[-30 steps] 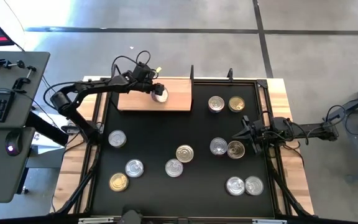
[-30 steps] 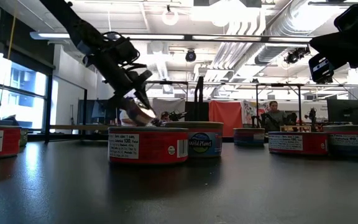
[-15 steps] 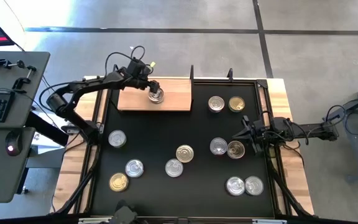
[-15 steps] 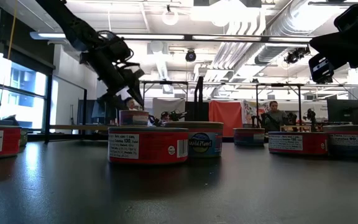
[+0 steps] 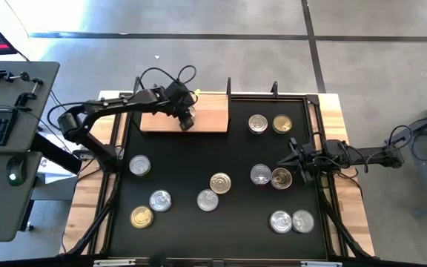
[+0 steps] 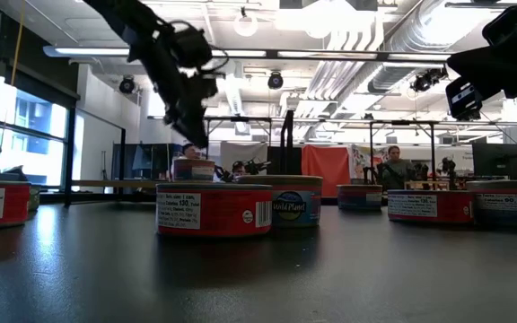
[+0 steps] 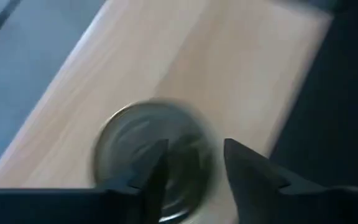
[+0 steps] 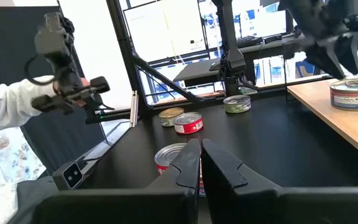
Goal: Stack canned seafood by type on shelf
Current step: Put the blue tuna can on the shelf
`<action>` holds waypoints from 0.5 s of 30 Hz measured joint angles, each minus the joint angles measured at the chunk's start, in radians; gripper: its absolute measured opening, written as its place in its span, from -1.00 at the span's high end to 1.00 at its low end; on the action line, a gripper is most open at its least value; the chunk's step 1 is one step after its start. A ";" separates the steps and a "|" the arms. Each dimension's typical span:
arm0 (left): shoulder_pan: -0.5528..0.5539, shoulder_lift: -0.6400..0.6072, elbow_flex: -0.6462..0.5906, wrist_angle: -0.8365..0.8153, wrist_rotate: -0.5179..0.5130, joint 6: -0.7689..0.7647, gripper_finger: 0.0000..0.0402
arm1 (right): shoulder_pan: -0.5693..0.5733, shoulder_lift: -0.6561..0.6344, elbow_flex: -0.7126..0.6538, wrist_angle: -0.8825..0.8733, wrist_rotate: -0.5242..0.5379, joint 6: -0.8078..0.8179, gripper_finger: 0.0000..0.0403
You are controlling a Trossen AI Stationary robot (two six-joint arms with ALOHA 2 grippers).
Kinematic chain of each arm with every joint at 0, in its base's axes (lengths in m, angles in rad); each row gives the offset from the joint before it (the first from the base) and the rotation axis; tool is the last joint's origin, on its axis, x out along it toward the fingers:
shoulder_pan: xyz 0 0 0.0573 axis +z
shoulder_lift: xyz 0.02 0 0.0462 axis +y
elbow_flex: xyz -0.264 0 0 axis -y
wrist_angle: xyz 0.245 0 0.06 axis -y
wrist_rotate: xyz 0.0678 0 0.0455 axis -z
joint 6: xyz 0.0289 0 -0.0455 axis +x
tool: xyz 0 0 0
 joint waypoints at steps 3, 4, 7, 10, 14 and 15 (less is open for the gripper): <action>0.021 0.034 0.000 -0.011 -0.051 -0.009 0.50 | 0.000 0.000 0.000 0.000 0.000 0.000 0.96; 0.032 0.045 0.000 -0.007 -0.052 -0.014 0.56 | 0.000 0.000 0.000 0.000 0.000 0.000 0.96; 0.064 0.064 0.003 0.005 -0.053 -0.042 0.72 | 0.000 0.000 0.000 0.000 0.000 0.000 0.96; 0.099 0.068 0.003 0.003 -0.094 -0.128 0.83 | 0.000 0.000 0.000 0.000 0.000 0.000 0.96; 0.145 0.051 0.002 -0.051 -0.171 -0.198 0.93 | 0.000 0.000 0.000 0.000 0.000 0.000 0.96; 0.156 0.047 0.002 -0.068 -0.192 -0.208 0.95 | 0.000 0.000 0.000 0.000 0.000 0.000 0.96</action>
